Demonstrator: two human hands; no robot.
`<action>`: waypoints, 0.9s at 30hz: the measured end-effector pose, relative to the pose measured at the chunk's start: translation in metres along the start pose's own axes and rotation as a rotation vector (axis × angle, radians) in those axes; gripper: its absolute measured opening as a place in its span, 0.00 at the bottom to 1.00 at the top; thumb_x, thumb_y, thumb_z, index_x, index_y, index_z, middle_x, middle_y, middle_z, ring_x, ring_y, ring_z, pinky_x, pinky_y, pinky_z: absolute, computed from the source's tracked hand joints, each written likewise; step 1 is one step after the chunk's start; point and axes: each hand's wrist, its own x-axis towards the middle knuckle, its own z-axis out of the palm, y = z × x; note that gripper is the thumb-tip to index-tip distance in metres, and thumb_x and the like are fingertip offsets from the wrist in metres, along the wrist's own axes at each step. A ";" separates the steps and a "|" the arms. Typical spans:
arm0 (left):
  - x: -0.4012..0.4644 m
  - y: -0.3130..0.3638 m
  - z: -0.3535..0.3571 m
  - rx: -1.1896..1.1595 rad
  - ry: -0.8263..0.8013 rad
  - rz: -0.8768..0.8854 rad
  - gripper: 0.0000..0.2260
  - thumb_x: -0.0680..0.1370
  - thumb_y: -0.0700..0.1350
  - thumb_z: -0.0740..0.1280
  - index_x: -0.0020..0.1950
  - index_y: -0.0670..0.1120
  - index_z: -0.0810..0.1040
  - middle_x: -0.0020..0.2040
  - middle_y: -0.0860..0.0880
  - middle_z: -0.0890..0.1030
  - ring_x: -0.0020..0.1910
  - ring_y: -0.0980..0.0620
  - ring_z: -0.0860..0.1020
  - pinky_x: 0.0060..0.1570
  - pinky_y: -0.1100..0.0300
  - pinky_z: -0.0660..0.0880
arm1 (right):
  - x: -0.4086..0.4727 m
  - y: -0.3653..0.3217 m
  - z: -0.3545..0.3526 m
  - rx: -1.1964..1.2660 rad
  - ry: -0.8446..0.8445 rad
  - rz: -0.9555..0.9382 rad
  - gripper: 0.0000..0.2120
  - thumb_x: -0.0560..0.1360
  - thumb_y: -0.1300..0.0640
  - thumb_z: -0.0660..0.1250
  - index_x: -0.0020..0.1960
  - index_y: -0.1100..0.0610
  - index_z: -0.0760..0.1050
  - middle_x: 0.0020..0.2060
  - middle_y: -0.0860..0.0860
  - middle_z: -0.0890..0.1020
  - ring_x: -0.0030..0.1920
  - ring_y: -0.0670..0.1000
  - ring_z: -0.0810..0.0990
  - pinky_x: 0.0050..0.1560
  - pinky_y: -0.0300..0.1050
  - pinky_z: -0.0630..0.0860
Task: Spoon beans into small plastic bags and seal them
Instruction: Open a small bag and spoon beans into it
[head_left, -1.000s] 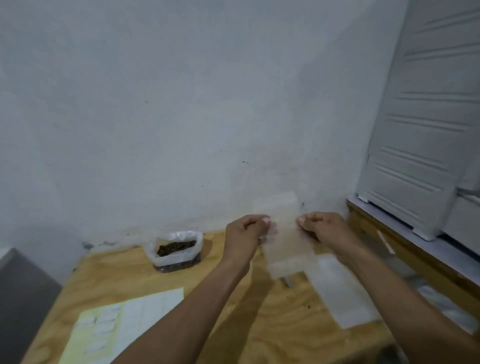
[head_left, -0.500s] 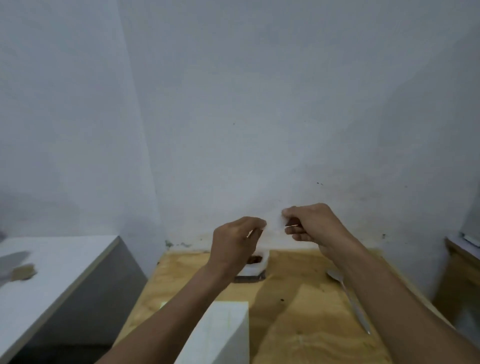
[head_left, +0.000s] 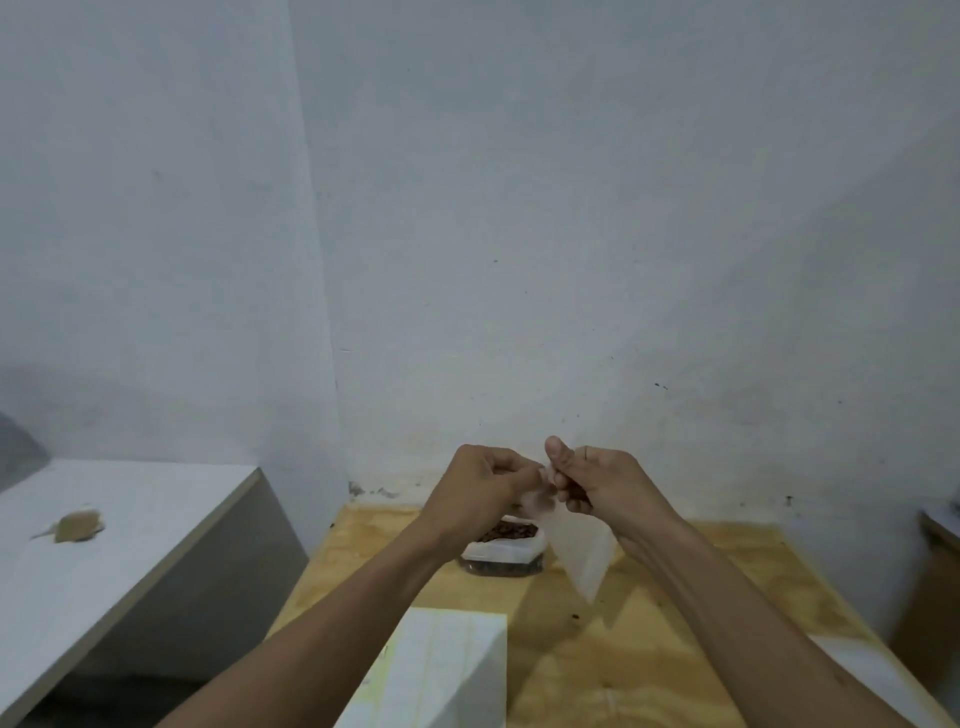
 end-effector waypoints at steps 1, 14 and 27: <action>0.002 -0.001 -0.001 -0.008 0.000 -0.012 0.07 0.79 0.38 0.70 0.47 0.37 0.86 0.43 0.39 0.87 0.46 0.43 0.87 0.51 0.48 0.84 | -0.001 0.000 -0.001 -0.013 -0.019 -0.006 0.20 0.72 0.42 0.73 0.38 0.60 0.78 0.31 0.51 0.81 0.32 0.46 0.78 0.38 0.39 0.78; 0.014 -0.020 0.002 0.247 0.476 -0.042 0.15 0.74 0.43 0.67 0.32 0.34 0.74 0.27 0.40 0.73 0.28 0.49 0.69 0.29 0.50 0.72 | -0.002 0.004 0.022 -0.164 -0.071 0.026 0.11 0.80 0.63 0.63 0.38 0.60 0.70 0.41 0.66 0.86 0.38 0.54 0.86 0.43 0.46 0.85; 0.000 -0.012 -0.029 0.646 -0.314 0.129 0.52 0.67 0.55 0.82 0.82 0.61 0.51 0.74 0.60 0.63 0.69 0.57 0.68 0.65 0.55 0.75 | -0.012 -0.012 0.000 -0.173 -0.290 0.098 0.19 0.77 0.73 0.61 0.30 0.59 0.71 0.28 0.54 0.77 0.26 0.48 0.76 0.27 0.36 0.75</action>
